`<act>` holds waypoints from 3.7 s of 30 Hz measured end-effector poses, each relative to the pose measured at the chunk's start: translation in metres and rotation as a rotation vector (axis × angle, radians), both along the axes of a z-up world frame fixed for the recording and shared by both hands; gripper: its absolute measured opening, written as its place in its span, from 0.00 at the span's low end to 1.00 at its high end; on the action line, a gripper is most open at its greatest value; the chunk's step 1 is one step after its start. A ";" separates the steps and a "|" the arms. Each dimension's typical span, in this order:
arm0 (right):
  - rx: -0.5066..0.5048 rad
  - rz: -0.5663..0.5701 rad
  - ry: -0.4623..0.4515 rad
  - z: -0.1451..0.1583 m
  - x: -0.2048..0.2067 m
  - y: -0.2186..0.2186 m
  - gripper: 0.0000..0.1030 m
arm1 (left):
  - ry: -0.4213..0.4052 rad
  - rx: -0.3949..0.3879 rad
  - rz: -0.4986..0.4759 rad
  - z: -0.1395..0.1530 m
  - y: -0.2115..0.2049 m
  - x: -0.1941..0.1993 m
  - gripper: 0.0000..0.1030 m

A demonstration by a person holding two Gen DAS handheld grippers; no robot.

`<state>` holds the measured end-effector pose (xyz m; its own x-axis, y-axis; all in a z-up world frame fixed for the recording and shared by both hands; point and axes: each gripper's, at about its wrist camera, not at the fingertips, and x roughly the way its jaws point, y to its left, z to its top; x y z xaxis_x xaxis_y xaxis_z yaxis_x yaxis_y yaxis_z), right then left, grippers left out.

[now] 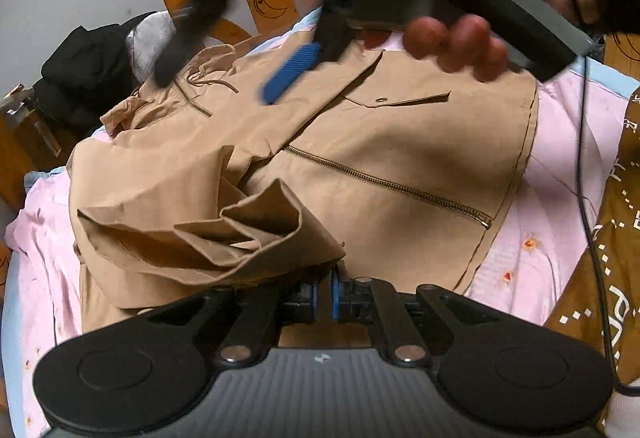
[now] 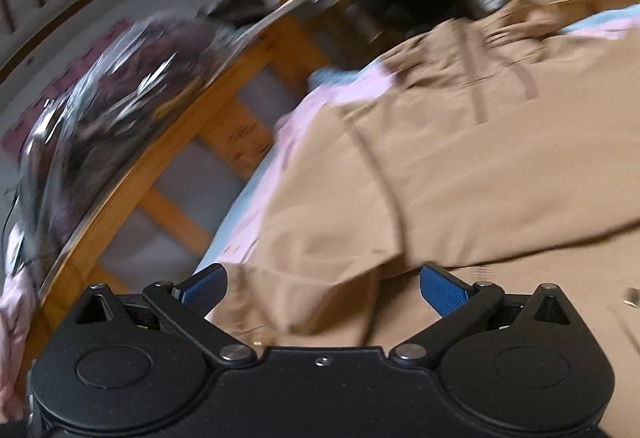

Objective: Fold large clothes

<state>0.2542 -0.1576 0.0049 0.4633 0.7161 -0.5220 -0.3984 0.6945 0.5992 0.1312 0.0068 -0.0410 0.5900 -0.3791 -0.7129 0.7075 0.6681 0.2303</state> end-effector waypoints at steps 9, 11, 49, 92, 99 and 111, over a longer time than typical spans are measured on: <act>-0.186 0.244 -0.020 0.034 0.013 0.065 0.99 | -0.198 0.161 -0.163 0.011 -0.049 -0.013 0.08; -0.213 0.254 -0.007 0.036 0.014 0.064 0.99 | -0.200 0.169 -0.210 0.010 -0.063 -0.009 0.08; -0.259 -0.172 -0.231 0.169 0.152 -0.108 0.02 | -0.248 0.124 0.514 0.010 0.058 0.190 0.18; -0.611 -0.503 -0.189 -0.011 0.308 -0.103 0.83 | 0.086 -0.341 0.543 -0.004 0.032 0.236 0.88; -0.647 -0.565 -0.051 -0.040 0.392 -0.089 0.60 | 0.072 -0.314 0.550 0.001 0.045 0.228 0.89; -0.671 -0.400 -0.692 0.008 0.213 -0.077 0.03 | -0.036 -0.417 0.554 0.024 0.060 0.215 0.88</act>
<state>0.4668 -0.2344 0.0125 0.9523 0.1052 -0.2865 -0.1751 0.9573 -0.2302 0.3462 0.0672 -0.0169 0.7962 -0.2532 -0.5495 0.2331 0.9665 -0.1075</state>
